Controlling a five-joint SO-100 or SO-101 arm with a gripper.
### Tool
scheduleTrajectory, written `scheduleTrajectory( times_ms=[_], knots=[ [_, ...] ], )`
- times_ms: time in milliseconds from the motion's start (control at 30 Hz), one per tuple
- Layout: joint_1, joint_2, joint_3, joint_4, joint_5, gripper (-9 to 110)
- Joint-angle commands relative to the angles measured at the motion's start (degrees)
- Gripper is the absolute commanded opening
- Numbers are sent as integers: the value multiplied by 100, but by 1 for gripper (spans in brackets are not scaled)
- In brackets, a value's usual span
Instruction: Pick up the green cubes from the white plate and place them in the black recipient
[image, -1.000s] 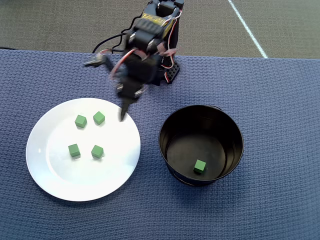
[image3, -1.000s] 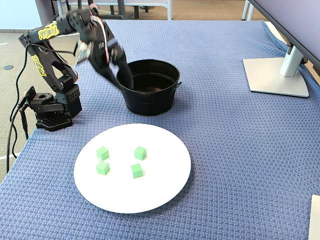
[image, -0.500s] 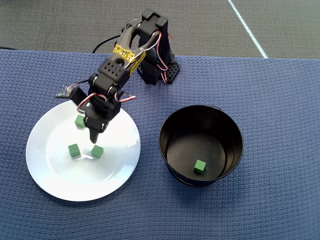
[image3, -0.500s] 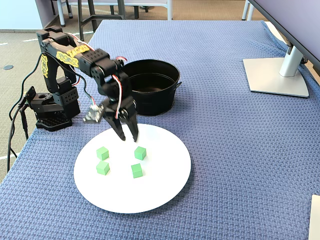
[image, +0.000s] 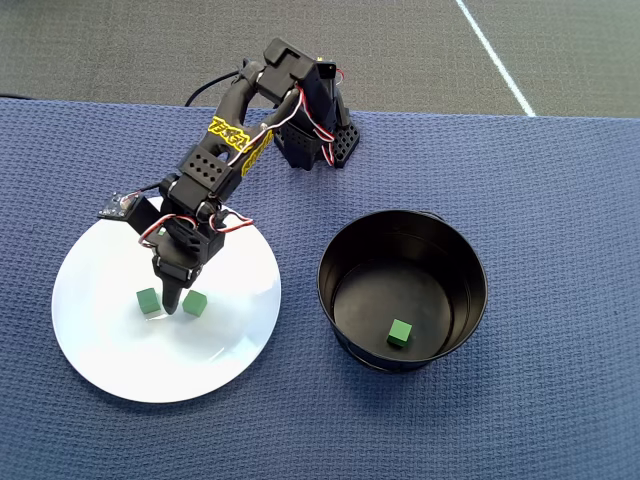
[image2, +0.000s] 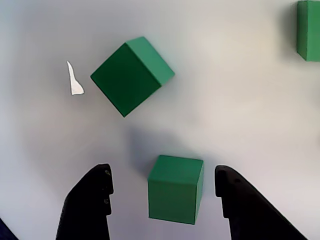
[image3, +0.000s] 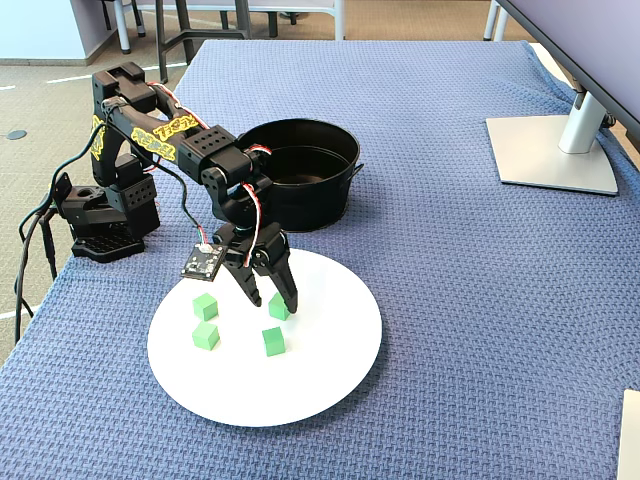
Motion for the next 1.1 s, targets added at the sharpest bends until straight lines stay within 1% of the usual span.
scheduleTrajectory(
  times_ms=[0, 67, 467, 600, 667, 800, 967, 1067],
  knots=[
    [-132, -35, -343, -62, -202, 18],
    [-220, -79, -308, -53, -334, 18],
    [-387, -229, -220, -167, -387, 16],
    [-387, -211, -193, -185, -387, 13],
    [-360, -202, -211, -211, -360, 7],
    [-352, -211, -202, -229, -334, 0],
    [-334, -44, -62, -308, -308, 0],
    [-229, 352, -26, -202, -88, 0]
  ],
)
